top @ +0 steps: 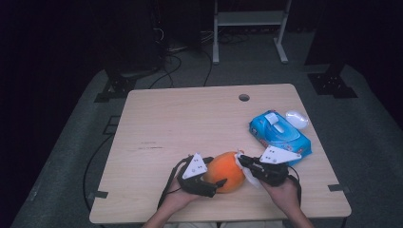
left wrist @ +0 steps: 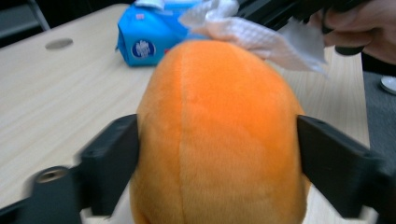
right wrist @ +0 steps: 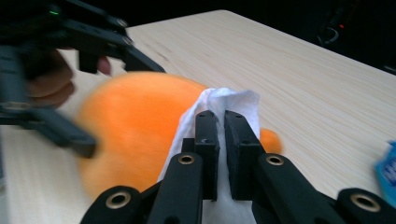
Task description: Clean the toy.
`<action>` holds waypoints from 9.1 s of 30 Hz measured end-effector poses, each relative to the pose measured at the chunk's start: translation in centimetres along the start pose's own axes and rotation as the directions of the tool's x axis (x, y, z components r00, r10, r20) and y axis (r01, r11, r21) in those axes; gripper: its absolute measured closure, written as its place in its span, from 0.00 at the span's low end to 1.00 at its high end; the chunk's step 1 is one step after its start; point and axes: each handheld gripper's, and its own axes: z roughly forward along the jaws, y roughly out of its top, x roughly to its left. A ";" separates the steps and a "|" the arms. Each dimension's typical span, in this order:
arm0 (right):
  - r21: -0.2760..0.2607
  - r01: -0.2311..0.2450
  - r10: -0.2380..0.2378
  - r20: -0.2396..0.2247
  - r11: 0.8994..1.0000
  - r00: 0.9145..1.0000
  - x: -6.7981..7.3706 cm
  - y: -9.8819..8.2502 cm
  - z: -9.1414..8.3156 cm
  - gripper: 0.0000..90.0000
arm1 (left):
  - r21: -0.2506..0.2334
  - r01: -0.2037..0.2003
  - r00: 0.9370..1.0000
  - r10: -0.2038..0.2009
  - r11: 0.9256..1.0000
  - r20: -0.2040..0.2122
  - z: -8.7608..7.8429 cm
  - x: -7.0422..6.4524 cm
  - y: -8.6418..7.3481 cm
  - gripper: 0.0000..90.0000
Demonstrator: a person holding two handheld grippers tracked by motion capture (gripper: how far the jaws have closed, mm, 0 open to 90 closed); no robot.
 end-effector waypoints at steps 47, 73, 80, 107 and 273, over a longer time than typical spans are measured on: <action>0.011 0.138 -0.137 -0.071 0.990 0.988 5.6 2.6 1.7 0.93 | 0.025 -0.119 0.993 0.120 0.993 -0.001 0.3 -1.3 1.1 0.35; 0.006 -0.009 0.009 0.059 1.000 0.998 0.2 0.9 -0.4 0.93 | 0.009 -0.081 0.996 0.080 0.997 0.031 0.1 -0.5 0.7 0.34; -0.008 0.020 -0.020 0.013 1.000 1.000 2.3 1.3 0.9 0.93 | 0.006 -0.066 0.997 0.066 0.998 0.037 0.2 -0.6 1.0 0.26; 0.005 -0.047 0.047 0.003 0.999 0.999 1.2 -0.3 1.0 0.93 | -0.006 0.035 0.999 -0.035 0.999 0.037 -1.4 2.4 -0.4 0.43; 0.047 0.010 -0.009 -0.027 0.999 1.000 4.0 0.6 2.3 0.93 | 0.084 0.224 0.965 -0.233 0.971 0.122 -1.7 4.0 -0.4 0.27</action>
